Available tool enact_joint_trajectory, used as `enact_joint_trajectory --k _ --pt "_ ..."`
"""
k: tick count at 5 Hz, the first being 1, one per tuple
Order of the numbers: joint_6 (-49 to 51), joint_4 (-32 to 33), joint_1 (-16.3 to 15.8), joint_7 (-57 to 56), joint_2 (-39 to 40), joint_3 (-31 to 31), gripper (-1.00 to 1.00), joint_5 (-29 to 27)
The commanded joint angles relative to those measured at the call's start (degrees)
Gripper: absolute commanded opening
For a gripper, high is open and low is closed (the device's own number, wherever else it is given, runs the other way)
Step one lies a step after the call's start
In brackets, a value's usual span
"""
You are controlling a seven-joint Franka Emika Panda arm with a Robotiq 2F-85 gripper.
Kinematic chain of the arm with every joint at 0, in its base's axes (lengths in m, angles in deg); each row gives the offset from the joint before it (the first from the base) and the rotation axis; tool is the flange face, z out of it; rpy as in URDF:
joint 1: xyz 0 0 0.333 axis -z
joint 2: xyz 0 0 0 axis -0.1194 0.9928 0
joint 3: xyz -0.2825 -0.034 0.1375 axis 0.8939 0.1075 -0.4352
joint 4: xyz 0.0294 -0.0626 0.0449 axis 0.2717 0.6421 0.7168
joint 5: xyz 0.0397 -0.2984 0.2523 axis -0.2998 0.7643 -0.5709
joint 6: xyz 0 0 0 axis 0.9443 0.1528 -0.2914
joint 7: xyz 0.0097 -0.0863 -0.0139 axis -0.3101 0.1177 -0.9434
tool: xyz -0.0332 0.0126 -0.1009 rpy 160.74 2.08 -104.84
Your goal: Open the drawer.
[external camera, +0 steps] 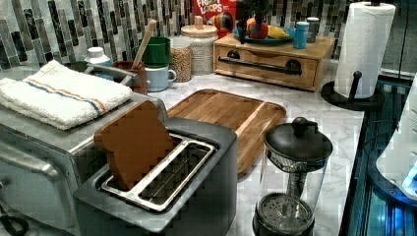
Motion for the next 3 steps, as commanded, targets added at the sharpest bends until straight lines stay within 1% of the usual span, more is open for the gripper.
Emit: enact_joint_trajectory --k 1,2,3 --pt "-5.5 1.7 1.0 -5.5 1.7 -1.6 1.00 -1.6" --pt "-10.4 4.7 1.3 -5.4 1.4 -1.1 1.00 0.4" --pt "-12.2 4.9 2.4 -8.1 2.9 -0.9 1.00 -0.7"
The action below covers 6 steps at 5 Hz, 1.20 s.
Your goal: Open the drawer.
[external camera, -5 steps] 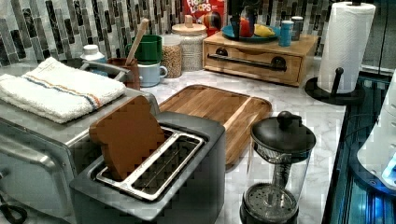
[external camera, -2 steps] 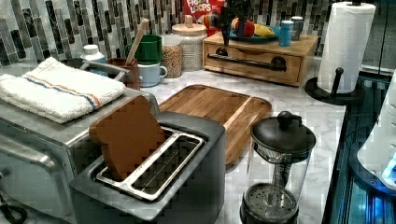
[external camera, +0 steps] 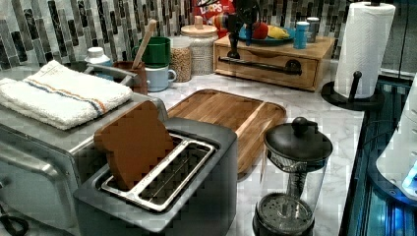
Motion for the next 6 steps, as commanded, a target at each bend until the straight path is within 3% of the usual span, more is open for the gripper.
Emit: enact_joint_trajectory --k 1,4,6 --pt "-5.0 4.5 3.8 -7.4 -0.3 -0.6 1.00 -0.7" --pt "-12.2 10.3 2.6 -1.4 0.4 -1.0 1.00 2.3" --pt "-11.1 11.4 3.8 -1.7 -0.8 -2.9 1.00 2.7"
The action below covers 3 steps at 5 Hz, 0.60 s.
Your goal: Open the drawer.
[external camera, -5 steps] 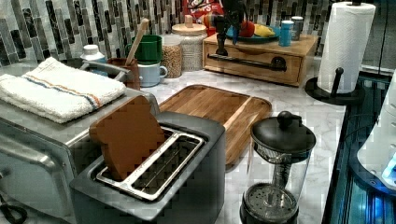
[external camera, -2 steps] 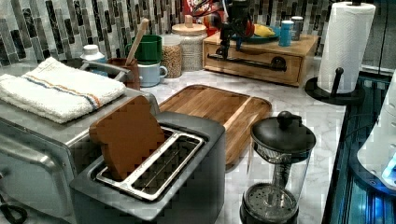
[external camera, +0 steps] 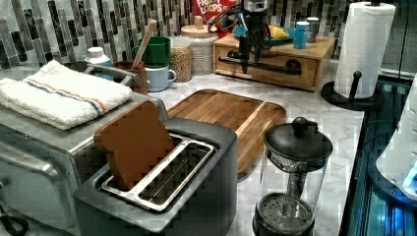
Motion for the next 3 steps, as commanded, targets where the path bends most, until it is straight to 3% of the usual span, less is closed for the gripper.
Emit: enact_joint_trajectory --k 1,3 --pt "-3.6 2.8 -1.5 3.2 -1.6 -1.3 1.00 -1.5" --pt "-3.0 5.2 -8.3 17.7 -3.8 -3.4 1.00 0.5"
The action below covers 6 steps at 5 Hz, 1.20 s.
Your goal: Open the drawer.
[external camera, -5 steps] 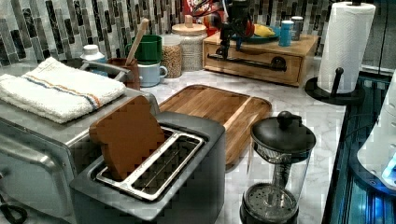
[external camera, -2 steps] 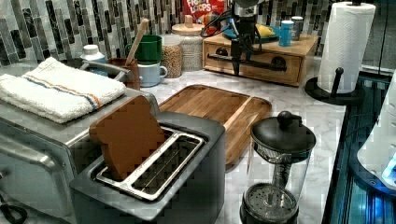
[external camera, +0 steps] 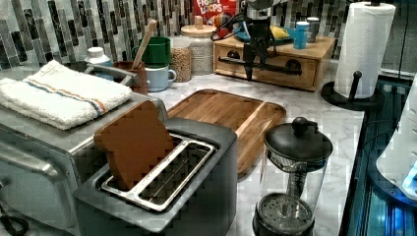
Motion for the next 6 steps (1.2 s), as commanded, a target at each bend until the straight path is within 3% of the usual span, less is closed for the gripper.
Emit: enact_joint_trajectory --k 1,2,3,5,6 --pt "-7.0 3.3 -8.5 13.1 -1.6 -5.9 1.00 -0.3" --pt "-15.1 3.0 -7.5 11.4 3.3 -7.0 1.00 1.3" --pt "-17.9 2.6 -4.9 5.1 5.4 -11.0 1.00 -2.7" --pt "-6.7 4.2 -7.3 12.5 -0.8 -16.1 1.00 -6.0" --pt "-5.6 4.8 -10.4 17.1 -2.6 -15.9 1.00 -5.7"
